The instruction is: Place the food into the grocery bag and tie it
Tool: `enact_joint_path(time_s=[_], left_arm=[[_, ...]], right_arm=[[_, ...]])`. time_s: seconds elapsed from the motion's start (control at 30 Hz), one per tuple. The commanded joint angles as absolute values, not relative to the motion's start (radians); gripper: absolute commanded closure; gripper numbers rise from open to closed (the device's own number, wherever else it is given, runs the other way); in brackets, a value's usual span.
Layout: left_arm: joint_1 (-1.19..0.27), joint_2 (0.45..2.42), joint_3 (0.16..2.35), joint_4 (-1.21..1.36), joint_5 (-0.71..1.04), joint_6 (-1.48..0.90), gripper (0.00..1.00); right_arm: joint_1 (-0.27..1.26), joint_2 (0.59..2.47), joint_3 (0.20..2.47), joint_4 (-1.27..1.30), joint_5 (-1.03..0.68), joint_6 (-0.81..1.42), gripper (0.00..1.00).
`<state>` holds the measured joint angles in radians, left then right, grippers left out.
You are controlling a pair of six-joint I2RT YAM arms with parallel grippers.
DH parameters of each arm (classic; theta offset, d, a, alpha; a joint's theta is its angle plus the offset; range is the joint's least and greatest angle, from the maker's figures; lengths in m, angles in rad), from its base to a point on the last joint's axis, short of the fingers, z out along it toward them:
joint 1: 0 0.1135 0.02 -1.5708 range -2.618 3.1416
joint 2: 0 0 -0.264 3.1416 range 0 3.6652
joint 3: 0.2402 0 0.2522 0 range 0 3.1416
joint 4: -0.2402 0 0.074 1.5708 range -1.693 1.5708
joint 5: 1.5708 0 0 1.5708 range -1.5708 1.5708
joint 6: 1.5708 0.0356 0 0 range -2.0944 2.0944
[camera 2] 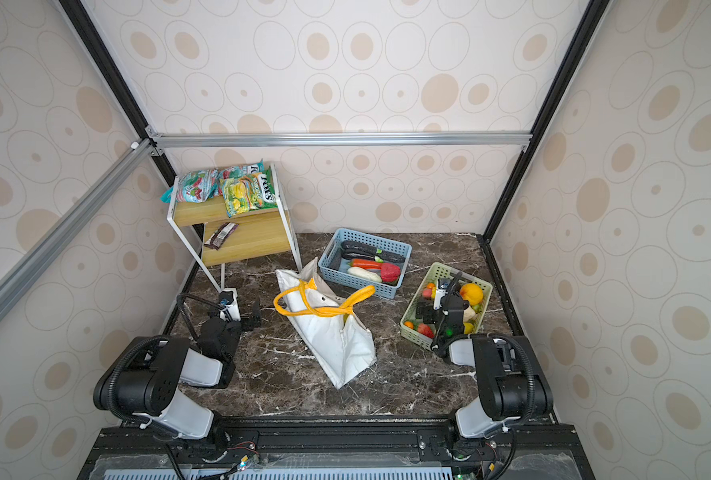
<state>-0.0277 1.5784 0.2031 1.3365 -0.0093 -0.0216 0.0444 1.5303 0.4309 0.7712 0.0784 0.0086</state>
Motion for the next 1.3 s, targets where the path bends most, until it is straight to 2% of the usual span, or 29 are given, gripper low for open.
enact_joint_path(time_s=[0.0,0.1,0.17,0.2,0.27,0.3,0.37,0.4,0.5,0.57,0.7,0.77,1.27], left_arm=[[-0.019,1.577,0.225,1.352,-0.017,0.000,0.01],[-0.019,1.577,0.225,1.351,-0.017,0.000,0.01],[-0.017,1.577,0.225,1.350,-0.017,0.000,0.01],[-0.019,1.577,0.225,1.351,-0.017,0.000,0.01],[-0.019,1.577,0.225,1.351,-0.017,0.000,0.01],[-0.020,1.577,0.225,1.351,-0.017,0.000,0.01],[-0.019,1.577,0.225,1.350,-0.017,0.000,0.01],[-0.020,1.578,0.225,1.352,-0.017,0.001,0.01],[-0.019,1.577,0.225,1.351,-0.017,0.000,0.01],[-0.020,1.577,0.225,1.351,-0.017,0.000,0.01],[-0.019,1.577,0.225,1.351,-0.017,0.000,0.01],[-0.018,1.577,0.225,1.351,-0.018,0.000,0.01],[-0.016,1.574,0.226,1.346,-0.021,-0.005,0.01]], right_arm=[[0.043,1.534,0.423,0.790,0.072,-0.011,0.00],[0.048,1.526,0.396,0.822,0.007,-0.047,0.00],[0.048,1.503,0.315,0.940,-0.033,-0.057,0.00],[0.045,1.500,0.277,1.009,0.013,-0.035,0.00],[0.046,1.540,0.271,1.096,0.281,0.070,0.00],[0.054,1.550,0.301,1.060,0.264,0.043,0.01],[0.075,1.532,0.413,0.805,0.010,-0.083,0.00],[0.055,1.514,0.382,0.830,-0.009,-0.060,0.00],[0.040,1.544,0.354,0.940,0.204,0.039,0.00],[0.058,1.540,0.435,0.774,0.107,-0.014,0.00],[0.054,1.551,0.410,0.844,0.104,-0.014,0.00],[0.053,1.537,0.428,0.780,0.099,-0.012,0.00],[0.053,1.538,0.424,0.790,0.098,-0.013,0.00]])
